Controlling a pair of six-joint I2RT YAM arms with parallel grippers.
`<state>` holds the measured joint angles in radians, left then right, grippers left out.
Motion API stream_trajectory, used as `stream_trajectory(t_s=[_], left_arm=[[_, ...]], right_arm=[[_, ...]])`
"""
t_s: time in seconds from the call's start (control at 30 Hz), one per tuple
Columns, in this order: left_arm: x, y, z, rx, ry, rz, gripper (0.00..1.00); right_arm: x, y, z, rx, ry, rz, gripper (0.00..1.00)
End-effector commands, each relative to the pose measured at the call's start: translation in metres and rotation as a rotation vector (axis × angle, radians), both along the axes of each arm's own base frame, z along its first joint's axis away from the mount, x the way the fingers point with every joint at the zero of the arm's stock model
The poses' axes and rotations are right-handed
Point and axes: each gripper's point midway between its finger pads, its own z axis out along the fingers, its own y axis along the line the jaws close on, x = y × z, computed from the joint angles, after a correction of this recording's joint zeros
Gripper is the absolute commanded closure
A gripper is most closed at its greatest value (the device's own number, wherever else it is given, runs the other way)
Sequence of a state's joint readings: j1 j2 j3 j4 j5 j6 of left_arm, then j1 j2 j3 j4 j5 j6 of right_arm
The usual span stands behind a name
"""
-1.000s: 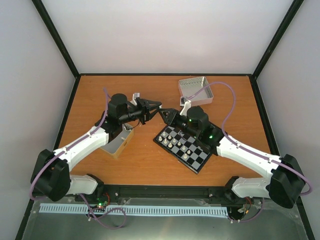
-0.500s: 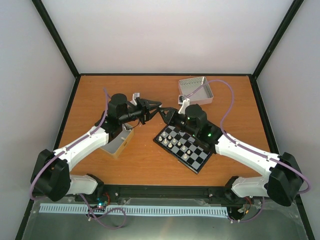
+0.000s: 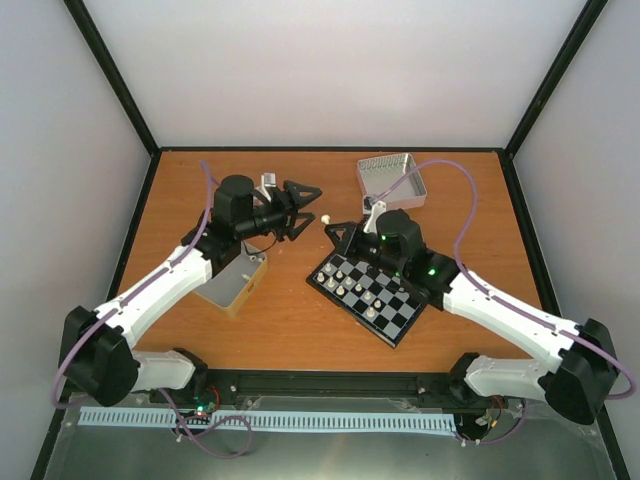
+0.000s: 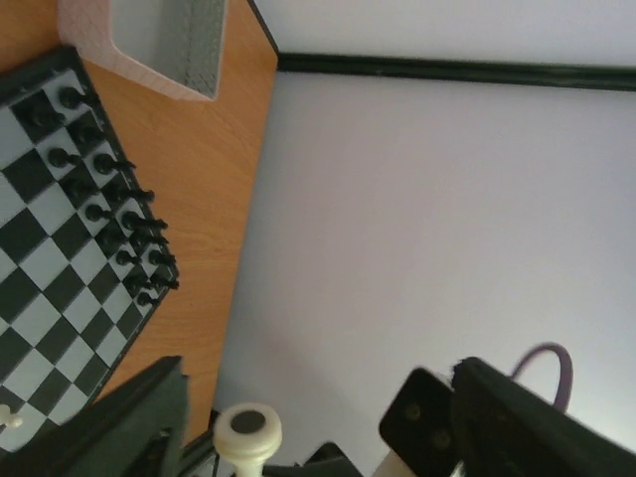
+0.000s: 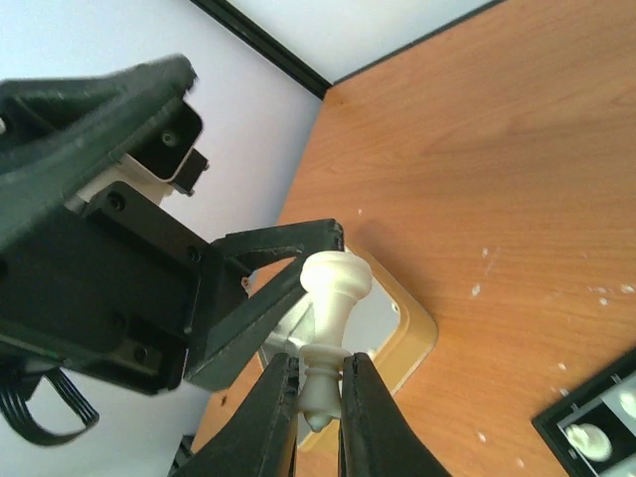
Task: Set up the chess pieces on the board
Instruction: Place the chess piece on the chessboard.
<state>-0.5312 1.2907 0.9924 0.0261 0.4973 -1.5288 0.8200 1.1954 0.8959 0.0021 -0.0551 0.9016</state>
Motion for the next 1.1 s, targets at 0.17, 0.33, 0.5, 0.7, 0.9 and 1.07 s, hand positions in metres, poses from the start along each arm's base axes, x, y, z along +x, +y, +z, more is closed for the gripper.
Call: stream_trajectory(t_s=[0.17,0.33,0.5,0.7,0.9,1.07], left_arm=[[-0.007,0.058,-0.043,0.488,-0.234,0.072,0.15],[-0.014,0.099,-0.042,0.738,-0.438,0.136,0.15],[-0.02,0.113,-0.034,0.928,-0.634,0.071,0.15],[-0.022,0.126,-0.043,1.029,-0.677,0.071,0.16],[-0.026,0.125,-0.036,0.997,-0.703,0.078,0.15],[-0.032,0.127,-0.03,0.98,-0.721,0.09,0.15]], right_arm=[[-0.051,-0.059,-0.057,-0.419,0.186,0.087,0.94],[-0.083,-0.078,-0.081,-0.635,0.328,0.232,0.93],[-0.093,-0.077,-0.105,-0.755,0.451,0.328,0.93],[-0.098,-0.074,-0.143,-0.864,0.576,0.391,0.94],[-0.108,-0.073,-0.165,-0.955,0.665,0.445,0.94],[-0.107,-0.074,-0.18,-1.017,0.703,0.465,0.93]])
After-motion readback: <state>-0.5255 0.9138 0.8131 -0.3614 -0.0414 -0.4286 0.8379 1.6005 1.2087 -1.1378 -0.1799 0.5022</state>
